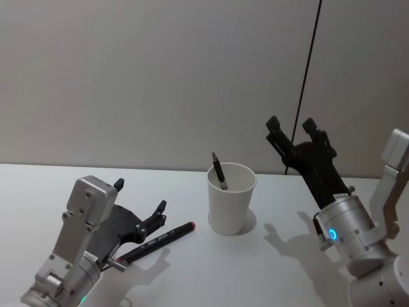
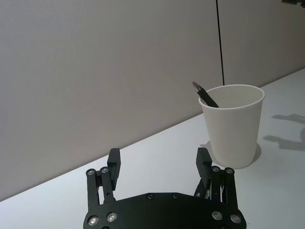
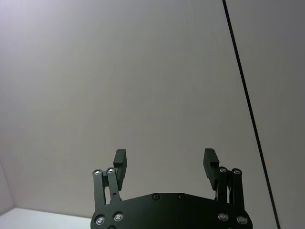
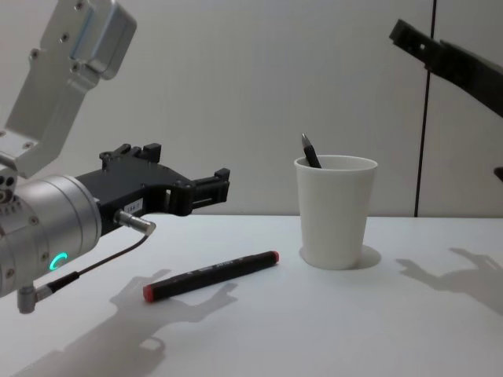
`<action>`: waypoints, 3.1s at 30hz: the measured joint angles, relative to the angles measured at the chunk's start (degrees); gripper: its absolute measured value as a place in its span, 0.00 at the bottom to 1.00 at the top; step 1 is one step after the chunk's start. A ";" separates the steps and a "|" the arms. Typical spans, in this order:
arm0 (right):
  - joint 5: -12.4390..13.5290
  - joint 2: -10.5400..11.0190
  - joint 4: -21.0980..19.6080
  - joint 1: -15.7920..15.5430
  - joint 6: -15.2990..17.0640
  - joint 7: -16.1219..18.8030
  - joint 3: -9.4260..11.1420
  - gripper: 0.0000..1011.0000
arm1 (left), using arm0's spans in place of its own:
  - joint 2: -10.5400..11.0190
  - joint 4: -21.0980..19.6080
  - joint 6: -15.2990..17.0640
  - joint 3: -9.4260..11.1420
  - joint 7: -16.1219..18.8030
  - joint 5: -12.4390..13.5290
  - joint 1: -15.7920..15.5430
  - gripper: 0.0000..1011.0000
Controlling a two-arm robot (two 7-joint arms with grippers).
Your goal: Place the pen into the pen holder.
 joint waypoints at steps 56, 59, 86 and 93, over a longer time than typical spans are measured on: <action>-12.81 13.01 -19.99 -19.59 11.23 -13.55 -4.32 0.99 | 0.06 0.10 -0.20 -0.05 -0.73 -0.11 -0.03 0.99; -12.81 13.01 -19.99 -19.59 11.23 -13.55 -4.30 0.99 | 0.22 0.26 -0.56 -0.10 -1.60 -0.46 -0.14 0.99; -12.81 13.02 -19.98 -19.59 11.21 -13.53 -4.27 0.99 | 6.65 2.47 -1.73 -2.57 -20.26 -10.75 -0.73 0.99; -12.81 13.01 -19.98 -19.59 11.21 -13.54 -4.27 0.99 | 7.67 4.38 -0.47 -2.64 -24.58 -12.54 -1.92 0.99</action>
